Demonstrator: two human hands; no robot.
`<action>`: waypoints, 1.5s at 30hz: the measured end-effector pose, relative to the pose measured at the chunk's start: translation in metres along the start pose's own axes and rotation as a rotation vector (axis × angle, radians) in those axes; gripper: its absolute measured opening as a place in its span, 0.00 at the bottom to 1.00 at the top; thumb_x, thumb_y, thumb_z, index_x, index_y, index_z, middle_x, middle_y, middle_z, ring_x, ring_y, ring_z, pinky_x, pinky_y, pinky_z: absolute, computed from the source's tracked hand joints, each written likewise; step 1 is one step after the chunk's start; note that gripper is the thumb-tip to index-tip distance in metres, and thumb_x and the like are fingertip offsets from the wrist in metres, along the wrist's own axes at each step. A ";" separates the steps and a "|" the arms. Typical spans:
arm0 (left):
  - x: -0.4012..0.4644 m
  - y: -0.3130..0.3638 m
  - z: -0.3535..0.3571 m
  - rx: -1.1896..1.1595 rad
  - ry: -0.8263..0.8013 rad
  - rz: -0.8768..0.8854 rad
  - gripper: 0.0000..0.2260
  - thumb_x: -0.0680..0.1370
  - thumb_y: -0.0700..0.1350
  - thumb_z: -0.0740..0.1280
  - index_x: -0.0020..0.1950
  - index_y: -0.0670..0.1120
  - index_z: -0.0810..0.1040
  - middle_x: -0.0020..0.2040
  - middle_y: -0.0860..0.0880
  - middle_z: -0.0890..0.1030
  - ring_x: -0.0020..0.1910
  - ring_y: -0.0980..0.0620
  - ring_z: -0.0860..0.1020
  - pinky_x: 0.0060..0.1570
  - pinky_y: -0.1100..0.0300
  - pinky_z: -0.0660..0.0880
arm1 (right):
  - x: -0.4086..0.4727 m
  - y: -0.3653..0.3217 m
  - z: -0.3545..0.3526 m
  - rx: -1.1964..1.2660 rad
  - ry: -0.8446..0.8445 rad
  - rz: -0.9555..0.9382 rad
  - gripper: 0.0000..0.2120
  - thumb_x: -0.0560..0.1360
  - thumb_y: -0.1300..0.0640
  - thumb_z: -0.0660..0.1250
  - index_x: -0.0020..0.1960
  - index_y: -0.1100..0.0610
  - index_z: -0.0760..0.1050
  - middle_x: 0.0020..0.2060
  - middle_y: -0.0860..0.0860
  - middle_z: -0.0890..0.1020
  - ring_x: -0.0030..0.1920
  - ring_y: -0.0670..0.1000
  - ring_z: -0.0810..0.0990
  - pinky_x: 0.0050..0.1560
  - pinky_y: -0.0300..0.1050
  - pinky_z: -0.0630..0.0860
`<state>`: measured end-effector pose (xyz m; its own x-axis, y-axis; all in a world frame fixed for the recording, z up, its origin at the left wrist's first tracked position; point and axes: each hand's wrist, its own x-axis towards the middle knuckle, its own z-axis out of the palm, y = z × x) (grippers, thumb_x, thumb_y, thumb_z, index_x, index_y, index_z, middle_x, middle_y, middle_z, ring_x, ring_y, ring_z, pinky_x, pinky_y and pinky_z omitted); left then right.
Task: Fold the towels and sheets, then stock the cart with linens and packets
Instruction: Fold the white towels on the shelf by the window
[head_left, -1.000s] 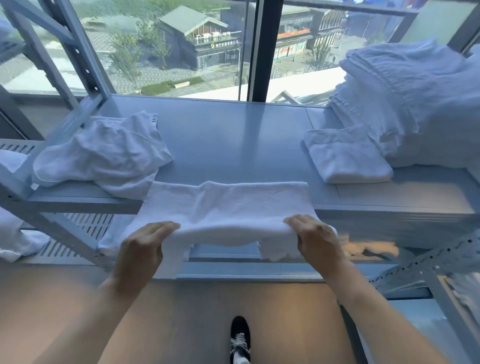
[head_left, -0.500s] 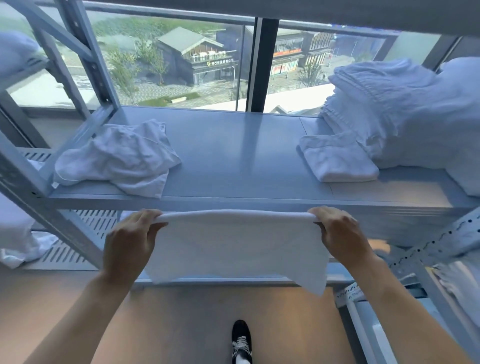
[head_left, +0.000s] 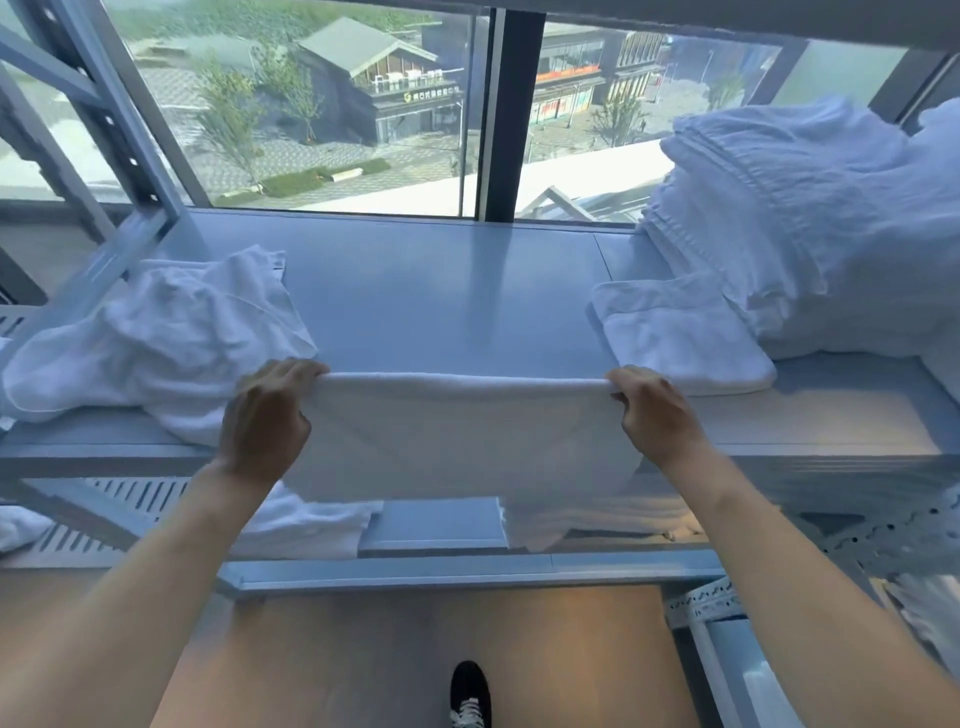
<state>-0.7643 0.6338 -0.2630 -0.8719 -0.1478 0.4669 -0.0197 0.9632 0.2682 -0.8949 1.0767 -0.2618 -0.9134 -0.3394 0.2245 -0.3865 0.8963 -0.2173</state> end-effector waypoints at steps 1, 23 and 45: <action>0.014 -0.002 0.006 0.009 0.004 0.006 0.24 0.65 0.33 0.56 0.56 0.45 0.80 0.51 0.44 0.83 0.51 0.37 0.80 0.47 0.43 0.76 | 0.015 0.003 0.005 0.000 0.006 0.002 0.09 0.70 0.74 0.63 0.42 0.61 0.73 0.37 0.58 0.78 0.42 0.64 0.78 0.38 0.52 0.70; -0.035 0.066 0.115 0.105 -0.487 0.146 0.29 0.84 0.66 0.45 0.84 0.58 0.53 0.85 0.54 0.51 0.83 0.51 0.49 0.79 0.45 0.48 | 0.002 -0.035 0.103 0.027 -0.250 -0.298 0.29 0.85 0.38 0.47 0.83 0.46 0.55 0.83 0.43 0.51 0.83 0.46 0.45 0.81 0.53 0.44; 0.039 0.027 0.133 0.151 -0.553 -0.221 0.33 0.80 0.69 0.44 0.84 0.59 0.44 0.85 0.53 0.44 0.83 0.48 0.44 0.80 0.39 0.45 | 0.076 -0.109 0.134 0.068 -0.282 0.126 0.40 0.80 0.31 0.47 0.84 0.51 0.44 0.84 0.50 0.42 0.82 0.56 0.36 0.80 0.65 0.39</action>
<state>-0.8638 0.6842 -0.3491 -0.9632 -0.2481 -0.1038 -0.2628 0.9503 0.1672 -0.9394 0.9144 -0.3482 -0.9502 -0.3017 -0.0787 -0.2674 0.9184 -0.2916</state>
